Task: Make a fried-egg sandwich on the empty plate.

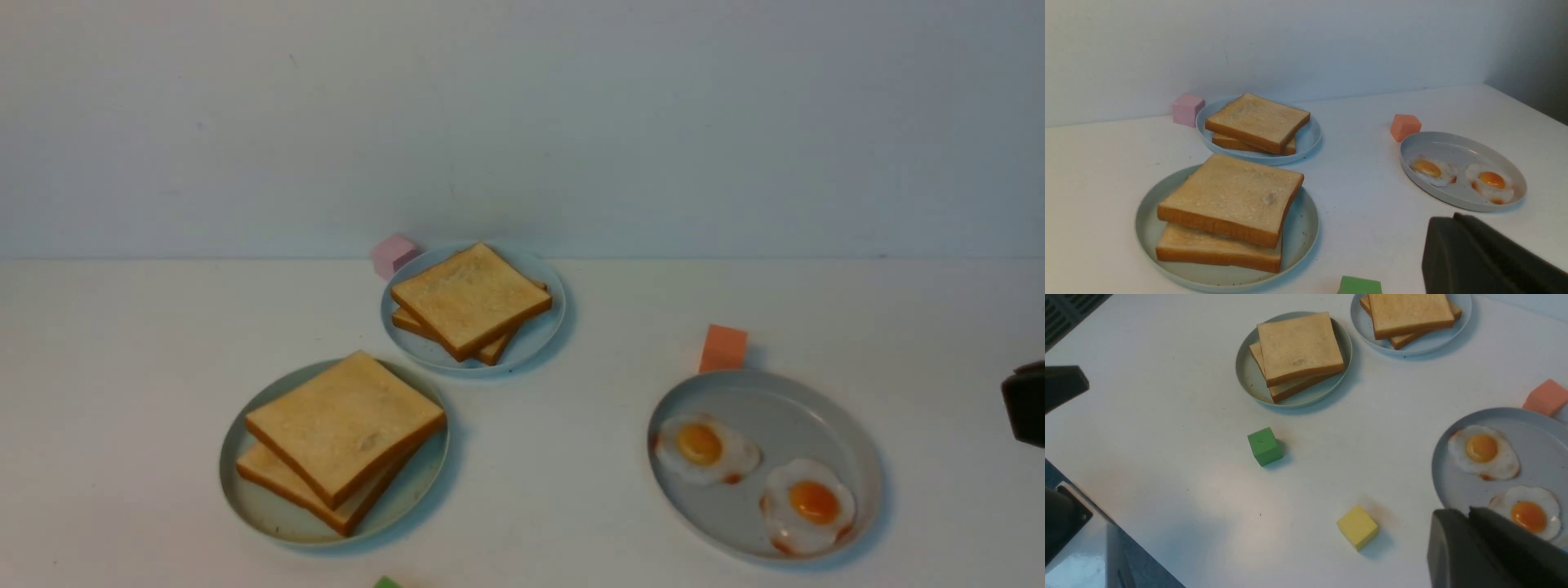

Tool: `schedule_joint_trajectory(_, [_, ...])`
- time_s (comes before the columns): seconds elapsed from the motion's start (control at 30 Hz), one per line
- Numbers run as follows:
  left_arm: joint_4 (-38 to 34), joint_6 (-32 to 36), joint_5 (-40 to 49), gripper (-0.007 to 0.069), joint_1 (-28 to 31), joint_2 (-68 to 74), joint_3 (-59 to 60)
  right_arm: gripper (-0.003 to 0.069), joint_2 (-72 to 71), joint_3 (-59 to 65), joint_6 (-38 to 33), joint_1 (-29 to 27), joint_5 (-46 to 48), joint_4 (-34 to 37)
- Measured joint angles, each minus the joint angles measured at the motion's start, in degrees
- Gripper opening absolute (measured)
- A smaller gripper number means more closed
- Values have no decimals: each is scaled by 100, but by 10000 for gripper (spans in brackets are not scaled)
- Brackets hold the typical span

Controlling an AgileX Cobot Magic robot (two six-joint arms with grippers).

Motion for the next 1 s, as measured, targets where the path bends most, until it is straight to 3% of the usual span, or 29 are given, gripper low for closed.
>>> schedule_joint_trajectory(0.13, [0, 0, 6, -13, 0, 0, 0, 78, -237, 166, -16, -955, -46, 190])
schedule_joint_trajectory(0.27, [0, 0, 11, -13, 0, 0, 0, 16, -644, 645, -412, -1804, -279, 270])
schedule_joint_trajectory(0.4, [0, 0, 16, -13, 0, 0, 0, -13, -1672, 2388, -1354, -3061, -1583, 734])
schedule_joint_trajectory(0.57, [0, 0, 16, -13, 0, 0, 5, -13, -2985, 4549, -1743, -3914, -2934, 1014])
schedule_joint_trajectory(0.77, [0, 0, 16, -13, 0, 0, 5, -13, -4354, 6277, -1769, -4201, -3511, 916])
schedule_joint_trajectory(1.0, [-13, 0, 36, -8, 0, -26, 5, -13, -4524, 6490, -1800, -4244, -3632, 1002])
